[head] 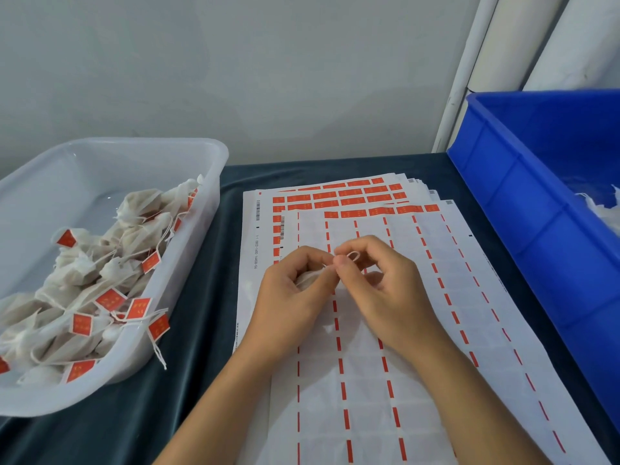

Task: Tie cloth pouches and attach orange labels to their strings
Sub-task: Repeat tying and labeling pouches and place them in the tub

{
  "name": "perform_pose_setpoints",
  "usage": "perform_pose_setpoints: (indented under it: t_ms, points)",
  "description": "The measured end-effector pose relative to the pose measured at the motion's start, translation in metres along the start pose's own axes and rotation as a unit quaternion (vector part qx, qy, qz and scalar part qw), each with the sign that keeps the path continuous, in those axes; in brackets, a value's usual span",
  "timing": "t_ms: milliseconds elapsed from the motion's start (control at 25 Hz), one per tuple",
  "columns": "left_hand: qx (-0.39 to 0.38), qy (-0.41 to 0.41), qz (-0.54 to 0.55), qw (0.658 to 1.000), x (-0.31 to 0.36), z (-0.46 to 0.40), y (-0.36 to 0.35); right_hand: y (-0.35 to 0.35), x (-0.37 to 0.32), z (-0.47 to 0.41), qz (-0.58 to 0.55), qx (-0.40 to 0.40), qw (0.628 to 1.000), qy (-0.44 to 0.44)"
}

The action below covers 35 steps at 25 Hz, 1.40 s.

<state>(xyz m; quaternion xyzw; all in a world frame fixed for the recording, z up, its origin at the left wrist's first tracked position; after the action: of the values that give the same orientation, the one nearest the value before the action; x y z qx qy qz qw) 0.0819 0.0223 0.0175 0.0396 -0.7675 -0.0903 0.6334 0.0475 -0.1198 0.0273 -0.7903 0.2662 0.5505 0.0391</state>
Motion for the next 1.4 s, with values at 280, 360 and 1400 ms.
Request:
perform_pose_setpoints:
  t_ms: [280, 360, 1400]
  points:
    - [0.001, 0.006, 0.001, 1.0, -0.001, 0.0, 0.0, 0.008, 0.001, -0.004, 0.012, 0.036, 0.999, -0.031]
    - [0.004, 0.011, 0.0, 1.0, -0.002, 0.0, 0.001, 0.01, 0.0, -0.004, 0.005, 0.049, 0.998, -0.036]
    - [0.029, 0.011, -0.018, 0.999, -0.007, -0.002, 0.004, -0.002, 0.022, 0.0, -0.364, -0.074, 0.876, -0.308]
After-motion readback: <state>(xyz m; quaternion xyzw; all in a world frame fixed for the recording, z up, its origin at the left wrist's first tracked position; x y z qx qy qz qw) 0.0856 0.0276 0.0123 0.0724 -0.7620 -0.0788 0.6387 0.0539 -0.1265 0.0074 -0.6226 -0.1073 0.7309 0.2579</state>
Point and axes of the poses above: each hand's wrist, its own z-axis away from the middle knuckle, its own y-axis out of the back of the hand, x = y × z, the point moved 7 cm from there along -z, towards the middle knuckle, and after that the axes turned 12 degrees about x, right-handed, at the moved point
